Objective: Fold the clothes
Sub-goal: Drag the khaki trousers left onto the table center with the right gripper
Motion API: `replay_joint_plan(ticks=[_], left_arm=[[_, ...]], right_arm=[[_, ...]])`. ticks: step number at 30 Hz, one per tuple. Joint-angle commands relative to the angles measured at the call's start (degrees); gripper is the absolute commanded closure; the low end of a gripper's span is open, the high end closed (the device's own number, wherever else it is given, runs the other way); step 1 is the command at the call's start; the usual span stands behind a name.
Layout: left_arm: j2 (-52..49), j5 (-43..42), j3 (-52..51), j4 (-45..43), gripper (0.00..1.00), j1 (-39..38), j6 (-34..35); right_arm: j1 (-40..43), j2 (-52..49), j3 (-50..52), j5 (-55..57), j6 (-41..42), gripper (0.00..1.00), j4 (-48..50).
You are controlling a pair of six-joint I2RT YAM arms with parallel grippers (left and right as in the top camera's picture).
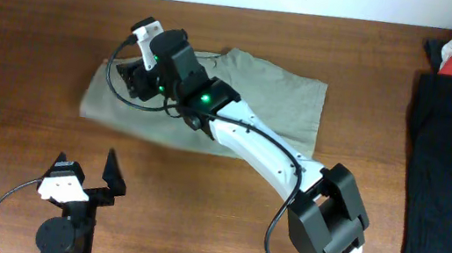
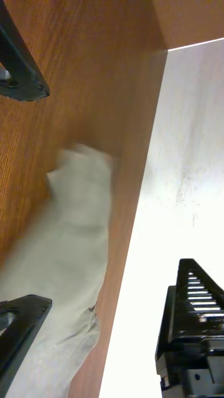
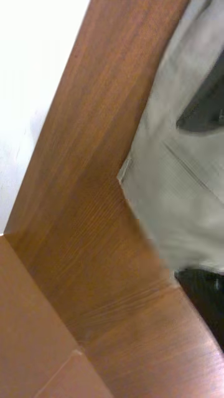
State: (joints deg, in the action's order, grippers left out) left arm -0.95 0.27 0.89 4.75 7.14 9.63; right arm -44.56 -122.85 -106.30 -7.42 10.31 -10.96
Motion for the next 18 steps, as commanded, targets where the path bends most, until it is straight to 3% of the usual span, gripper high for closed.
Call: replay_joint_plan(ticks=[1, 5, 6, 7, 14, 18], left_arm=[[0.33, -0.02, -0.39, 0.02, 0.01, -0.28, -0.31], [0.33, -0.02, -0.39, 0.02, 0.01, -0.28, -0.31], [0.33, -0.02, -0.39, 0.02, 0.01, -0.28, -0.31], [0.33, -0.02, -0.39, 0.02, 0.01, -0.28, -0.33], [0.33, -0.02, -0.39, 0.02, 0.01, -0.28, -0.31], [0.33, -0.02, -0.39, 0.02, 0.01, -0.28, -0.31]], right_arm=[[4.42, 0.79, -1.79, 0.50, 0.31, 0.32, -0.79], [12.79, 4.92, -1.84, 0.55, 0.31, 0.31, -10.43], [16.74, 6.05, -1.84, 0.55, 0.31, 0.12, -15.63], [19.98, 6.47, -1.84, 0.55, 0.33, 0.01, -20.15], [37.51, 4.50, -1.31, -0.55, 1.14, 0.01, -47.91], [40.48, 3.41, 6.01, -0.57, 1.16, 0.01, -46.21]])
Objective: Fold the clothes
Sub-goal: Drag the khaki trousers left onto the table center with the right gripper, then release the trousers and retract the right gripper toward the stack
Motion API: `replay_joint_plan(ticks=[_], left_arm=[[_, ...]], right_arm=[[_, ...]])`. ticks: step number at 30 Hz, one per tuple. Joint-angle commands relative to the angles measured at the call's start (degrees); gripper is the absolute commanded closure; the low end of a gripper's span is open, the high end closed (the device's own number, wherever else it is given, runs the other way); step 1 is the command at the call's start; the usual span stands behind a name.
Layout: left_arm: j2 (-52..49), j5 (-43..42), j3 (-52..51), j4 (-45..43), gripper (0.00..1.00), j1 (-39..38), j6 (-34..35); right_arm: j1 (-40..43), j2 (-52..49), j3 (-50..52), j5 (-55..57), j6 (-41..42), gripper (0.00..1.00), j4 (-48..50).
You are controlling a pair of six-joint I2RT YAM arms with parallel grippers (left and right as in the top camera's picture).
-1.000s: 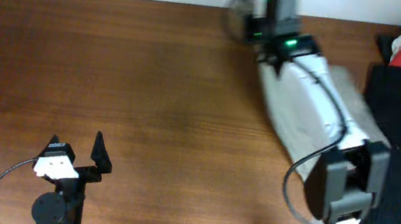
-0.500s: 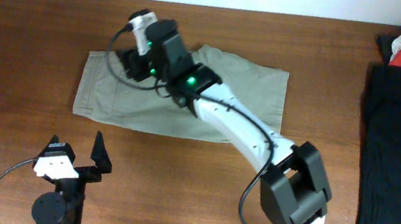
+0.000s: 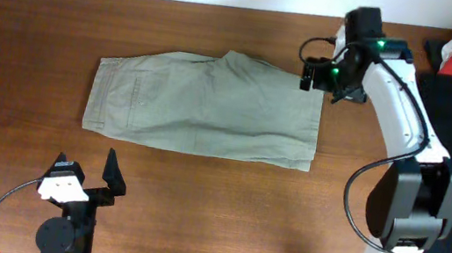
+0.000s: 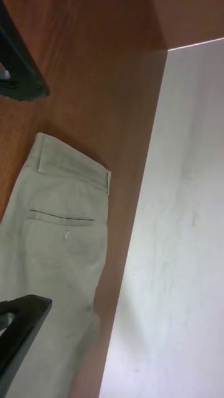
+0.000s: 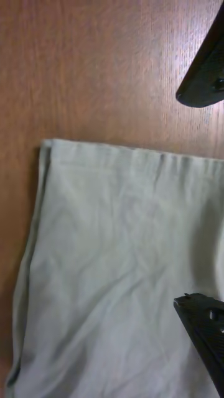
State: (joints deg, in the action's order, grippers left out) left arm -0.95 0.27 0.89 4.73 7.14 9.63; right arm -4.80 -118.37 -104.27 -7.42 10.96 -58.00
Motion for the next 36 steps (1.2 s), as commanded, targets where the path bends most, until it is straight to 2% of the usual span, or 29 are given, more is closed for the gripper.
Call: replay_joint_plan(ticks=[1, 5, 7, 12, 25, 26, 27, 28, 29, 30, 31, 32, 36], left_arm=[[0.33, -0.02, -0.39, 0.04, 0.01, -0.28, -0.31], [0.33, -0.02, -0.39, 0.04, 0.01, -0.28, -0.31], [0.33, -0.02, -0.39, 0.04, 0.01, -0.28, -0.31], [0.33, -0.02, -0.39, 0.04, 0.01, -0.28, -0.31], [0.33, -0.02, -0.39, 0.04, 0.01, -0.28, -0.31], [0.33, -0.02, -0.39, 0.04, 0.01, -0.28, -0.31], [0.33, -0.02, -0.39, 0.04, 0.01, -0.28, -0.31], [0.33, -0.02, -0.39, 0.04, 0.01, -0.28, -0.31], [0.33, -0.02, -0.39, 0.04, 0.01, -0.28, -0.33], [0.33, -0.02, -0.39, 0.04, 0.01, -0.28, -0.33], [0.33, -0.02, -0.39, 0.04, 0.01, -0.28, -0.31], [0.33, -0.02, -0.39, 0.04, 0.01, -0.28, -0.31], [0.33, -0.02, -0.39, 0.04, 0.01, -0.28, -0.33]], right_arm=[[0.81, -1.07, 6.38, -0.57, 0.52, 0.01, 1.81], [0.70, -1.09, 10.14, -1.36, 0.50, 0.01, 4.02], [0.70, -1.09, 14.80, -2.78, 0.52, 0.02, 8.24], [0.74, -1.09, 17.81, -4.42, 0.50, 0.24, 10.64], [0.33, -2.89, 20.85, -2.49, 1.84, 0.27, 16.92], [0.33, -3.63, 20.87, -2.49, 1.81, 0.31, 16.90], [0.35, -4.02, 20.87, -2.49, 2.01, 0.40, 16.94], [0.37, -4.15, 20.85, -2.49, 2.03, 0.55, 16.96], [0.37, -4.17, 20.85, -2.47, 2.03, 0.62, 17.16], [0.44, -4.15, 20.85, -2.40, 2.01, 0.75, 17.84], [0.52, -4.15, 20.83, -2.19, 2.01, 0.82, 18.34], [0.87, -4.15, 20.68, -1.79, 2.01, 0.94, 19.23], [2.69, -4.15, 17.33, -0.09, 2.01, 0.97, 20.70]])
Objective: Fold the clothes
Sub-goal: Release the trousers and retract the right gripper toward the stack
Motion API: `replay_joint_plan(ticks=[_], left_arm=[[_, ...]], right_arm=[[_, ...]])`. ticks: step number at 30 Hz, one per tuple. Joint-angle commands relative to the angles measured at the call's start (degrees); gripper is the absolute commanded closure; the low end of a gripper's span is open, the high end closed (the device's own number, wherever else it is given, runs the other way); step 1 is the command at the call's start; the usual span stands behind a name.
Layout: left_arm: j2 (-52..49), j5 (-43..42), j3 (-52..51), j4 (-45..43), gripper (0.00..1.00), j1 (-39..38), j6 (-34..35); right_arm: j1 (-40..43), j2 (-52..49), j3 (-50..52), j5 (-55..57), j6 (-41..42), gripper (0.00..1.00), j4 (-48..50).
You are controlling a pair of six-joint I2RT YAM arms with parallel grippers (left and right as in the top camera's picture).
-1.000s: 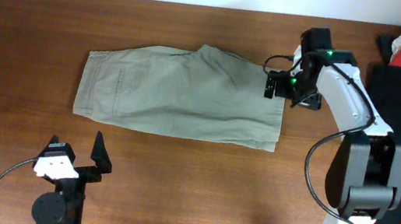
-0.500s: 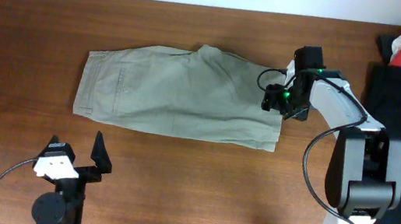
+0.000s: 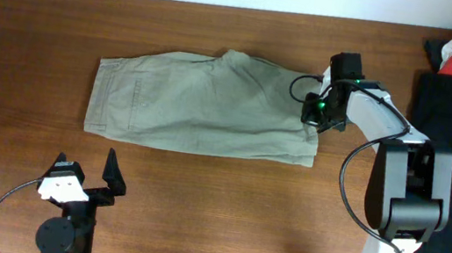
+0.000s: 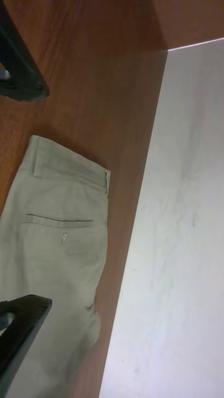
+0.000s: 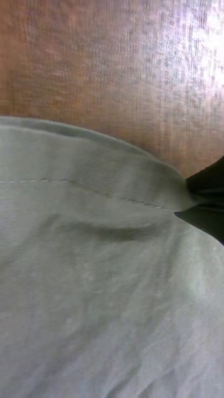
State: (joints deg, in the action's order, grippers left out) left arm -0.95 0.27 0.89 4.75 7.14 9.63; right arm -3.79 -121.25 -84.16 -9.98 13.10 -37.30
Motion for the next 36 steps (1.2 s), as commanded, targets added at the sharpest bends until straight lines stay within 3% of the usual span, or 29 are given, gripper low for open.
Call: replay_joint_plan(ticks=[1, 4, 5, 6, 7, 8, 9, 13, 16, 30, 33, 36], left_arm=[[0.33, -0.02, -0.39, 0.02, 0.01, -0.28, -0.31], [0.33, -0.02, -0.39, 0.02, 0.01, -0.28, -0.33], [0.33, -0.02, -0.39, 0.02, 0.01, -0.28, -0.33], [0.33, -0.02, -0.39, 0.02, 0.01, -0.28, -0.33], [0.33, -0.02, -0.39, 0.02, 0.01, -0.28, -0.31], [0.33, -0.02, -0.39, 0.02, 0.01, -0.28, -0.33], [0.33, -0.02, -0.39, 0.02, 0.01, -0.28, -0.33], [0.33, -0.02, -0.39, 0.02, 0.01, -0.28, -0.31], [0.33, -0.02, -0.39, 0.02, 0.01, -0.28, -0.33], [0.33, 1.05, -0.37, -0.90, 0.01, -0.22, -0.28], [0.33, -4.63, -0.35, -3.06, 0.01, -0.22, -0.11], [0.22, -10.14, 0.28, -10.80, 0.01, -0.22, -0.13]], right_arm=[[1.97, -1.27, -3.43, 2.95, -0.13, 0.96, -0.20], [1.90, -1.27, -3.45, 3.28, -0.13, 0.90, -1.73], [1.95, -1.27, -3.45, 3.37, -0.13, 0.77, -1.92], [1.99, -1.27, -3.45, 3.41, -0.15, 0.52, -2.14], [1.99, -1.27, -3.45, 4.76, -0.13, 0.44, -2.60], [1.99, -1.27, -3.45, 5.75, -0.11, 0.16, -2.82], [1.99, -1.27, -3.45, 5.97, -0.09, 0.01, -2.93], [2.03, -1.27, -3.45, 10.67, 3.15, 0.01, -2.73], [2.93, -1.27, -3.45, 17.31, 11.56, 0.01, -2.99], [17.66, -1.27, -3.45, 17.75, 12.92, 0.01, 6.27], [17.68, -1.27, -3.45, 17.75, 12.92, 0.01, 6.27], [17.70, -1.27, -3.45, 17.77, 12.92, 0.01, 6.27]])
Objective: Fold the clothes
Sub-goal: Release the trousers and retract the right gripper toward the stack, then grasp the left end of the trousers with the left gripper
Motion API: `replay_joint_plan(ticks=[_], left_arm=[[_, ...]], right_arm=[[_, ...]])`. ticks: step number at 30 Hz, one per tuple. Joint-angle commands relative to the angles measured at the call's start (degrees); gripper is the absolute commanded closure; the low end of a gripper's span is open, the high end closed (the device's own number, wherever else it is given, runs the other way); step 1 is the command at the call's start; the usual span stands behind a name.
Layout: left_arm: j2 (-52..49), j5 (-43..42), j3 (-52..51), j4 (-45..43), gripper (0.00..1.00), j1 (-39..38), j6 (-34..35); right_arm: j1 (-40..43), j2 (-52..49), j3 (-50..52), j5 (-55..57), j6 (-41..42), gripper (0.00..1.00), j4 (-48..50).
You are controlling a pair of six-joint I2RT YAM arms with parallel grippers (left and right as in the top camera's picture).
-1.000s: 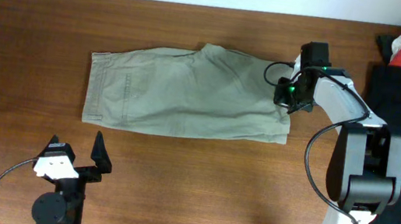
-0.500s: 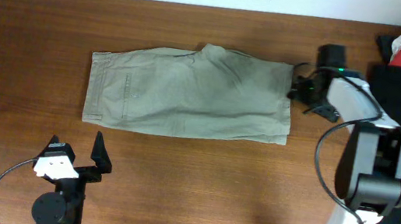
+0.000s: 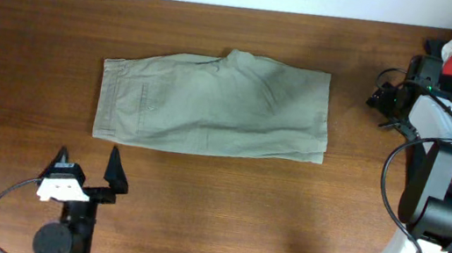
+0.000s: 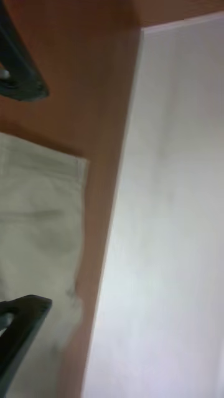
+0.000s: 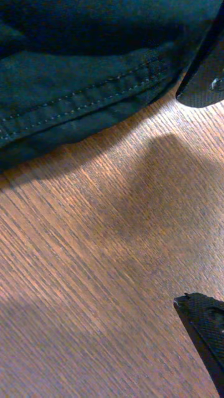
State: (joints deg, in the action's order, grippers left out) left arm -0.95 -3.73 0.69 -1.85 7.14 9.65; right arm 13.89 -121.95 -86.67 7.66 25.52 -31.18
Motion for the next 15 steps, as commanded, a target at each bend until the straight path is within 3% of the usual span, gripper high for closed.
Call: replay_joint_plan(ticks=[1, 4, 8, 11, 15], left_arm=[[-0.22, -6.64, 1.44, -3.96, 0.01, -0.22, -0.20], [-10.21, -8.57, 9.16, 1.38, 0.01, -0.22, -2.99], [-42.93, -8.61, 38.27, 21.40, 0.01, -0.22, -15.58], [-67.76, -10.71, 64.65, 38.88, 0.01, -0.24, -15.78], [-87.10, -11.43, 85.50, 55.34, 0.01, -0.11, -15.74]], right_arm=[[0.02, -0.57, -0.94, 0.11, 0.48, 0.01, 0.15], [0.02, -0.57, -0.94, 0.11, 0.50, 0.01, 0.15], [0.02, -0.57, -0.94, 0.13, 0.50, 0.01, 0.15], [0.02, -0.57, -0.94, 0.11, 0.50, 0.01, 0.15], [0.02, -0.57, -0.94, 0.13, 0.50, 0.01, 0.15]])
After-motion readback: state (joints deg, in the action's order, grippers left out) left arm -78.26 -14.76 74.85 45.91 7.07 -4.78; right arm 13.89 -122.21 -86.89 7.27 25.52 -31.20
